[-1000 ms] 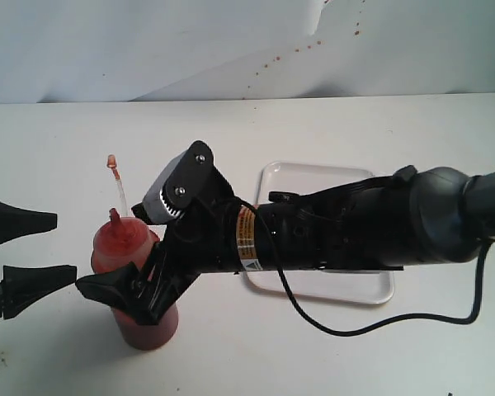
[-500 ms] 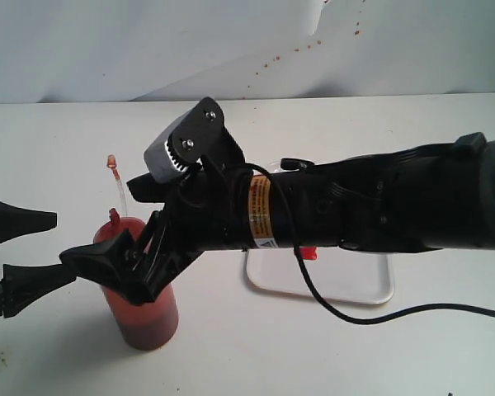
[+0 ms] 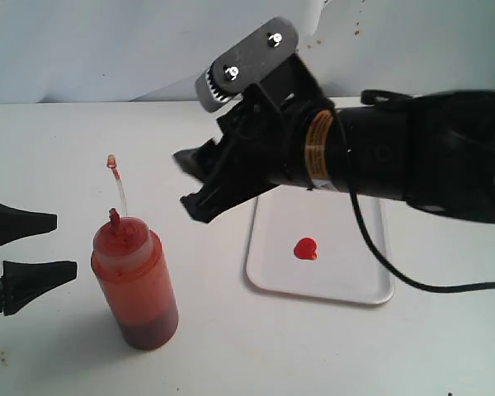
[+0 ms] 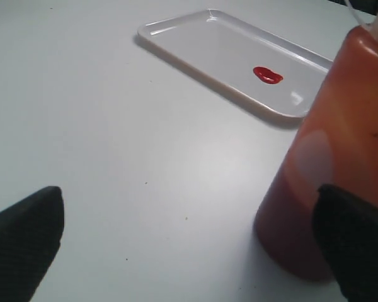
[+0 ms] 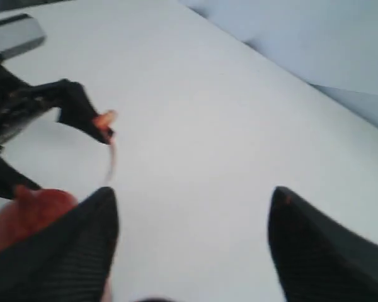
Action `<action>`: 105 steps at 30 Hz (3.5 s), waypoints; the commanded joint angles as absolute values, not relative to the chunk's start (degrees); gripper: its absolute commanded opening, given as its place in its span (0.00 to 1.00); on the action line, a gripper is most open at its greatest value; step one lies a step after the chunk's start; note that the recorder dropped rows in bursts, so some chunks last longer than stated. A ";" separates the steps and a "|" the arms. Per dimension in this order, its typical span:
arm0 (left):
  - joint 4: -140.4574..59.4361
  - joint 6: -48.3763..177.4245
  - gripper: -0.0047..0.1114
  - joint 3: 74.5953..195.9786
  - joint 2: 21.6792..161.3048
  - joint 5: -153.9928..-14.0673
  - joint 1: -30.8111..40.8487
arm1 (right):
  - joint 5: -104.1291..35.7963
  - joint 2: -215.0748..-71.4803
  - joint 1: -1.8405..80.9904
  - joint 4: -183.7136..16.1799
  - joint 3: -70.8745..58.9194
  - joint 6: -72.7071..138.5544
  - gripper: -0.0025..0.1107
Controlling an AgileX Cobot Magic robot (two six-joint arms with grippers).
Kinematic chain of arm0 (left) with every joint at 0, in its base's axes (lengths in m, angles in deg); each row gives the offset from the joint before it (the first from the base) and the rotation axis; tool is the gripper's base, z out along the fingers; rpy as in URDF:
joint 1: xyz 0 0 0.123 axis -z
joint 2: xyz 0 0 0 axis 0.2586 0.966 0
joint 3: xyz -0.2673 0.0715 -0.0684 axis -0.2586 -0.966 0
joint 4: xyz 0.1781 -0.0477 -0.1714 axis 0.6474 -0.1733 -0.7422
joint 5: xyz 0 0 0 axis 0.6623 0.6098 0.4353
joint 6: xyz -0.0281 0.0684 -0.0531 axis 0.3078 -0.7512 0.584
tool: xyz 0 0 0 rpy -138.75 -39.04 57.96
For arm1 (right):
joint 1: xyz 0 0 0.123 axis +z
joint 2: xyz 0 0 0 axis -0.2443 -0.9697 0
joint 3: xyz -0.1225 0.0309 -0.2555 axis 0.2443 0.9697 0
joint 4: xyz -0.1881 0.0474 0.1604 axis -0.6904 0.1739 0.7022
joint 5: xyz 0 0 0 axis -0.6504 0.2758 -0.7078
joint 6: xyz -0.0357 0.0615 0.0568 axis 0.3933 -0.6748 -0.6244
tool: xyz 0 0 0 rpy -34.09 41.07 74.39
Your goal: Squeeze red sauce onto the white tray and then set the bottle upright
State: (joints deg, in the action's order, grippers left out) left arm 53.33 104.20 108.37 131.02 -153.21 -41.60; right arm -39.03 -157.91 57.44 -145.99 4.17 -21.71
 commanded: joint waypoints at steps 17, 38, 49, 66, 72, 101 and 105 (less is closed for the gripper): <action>49.13 121.88 0.94 108.18 114.00 -153.99 -38.79 | -20.54 -137.50 45.79 -148.11 14.52 -25.48 0.02; 49.64 130.09 0.04 101.95 85.31 -153.99 -34.90 | -35.62 -134.42 30.81 -147.57 21.74 -26.76 0.02; 51.32 129.72 0.04 101.95 80.94 -153.99 -34.90 | -35.62 -134.42 30.81 -147.57 21.74 -26.76 0.02; 51.32 146.89 0.04 101.95 75.03 -153.99 -34.90 | -35.62 -134.42 30.81 -147.57 21.74 -26.76 0.02; 51.73 152.81 0.04 101.95 59.41 -153.99 -34.90 | -35.62 -134.42 30.81 -147.57 21.74 -26.76 0.02; 46.56 170.21 0.04 83.29 21.68 -98.75 -13.71 | -35.62 -134.42 30.81 -147.67 21.74 -26.76 0.02; 43.24 170.43 0.04 83.29 21.68 -99.03 -13.71 | -35.62 -134.42 30.81 -147.67 21.74 -26.76 0.02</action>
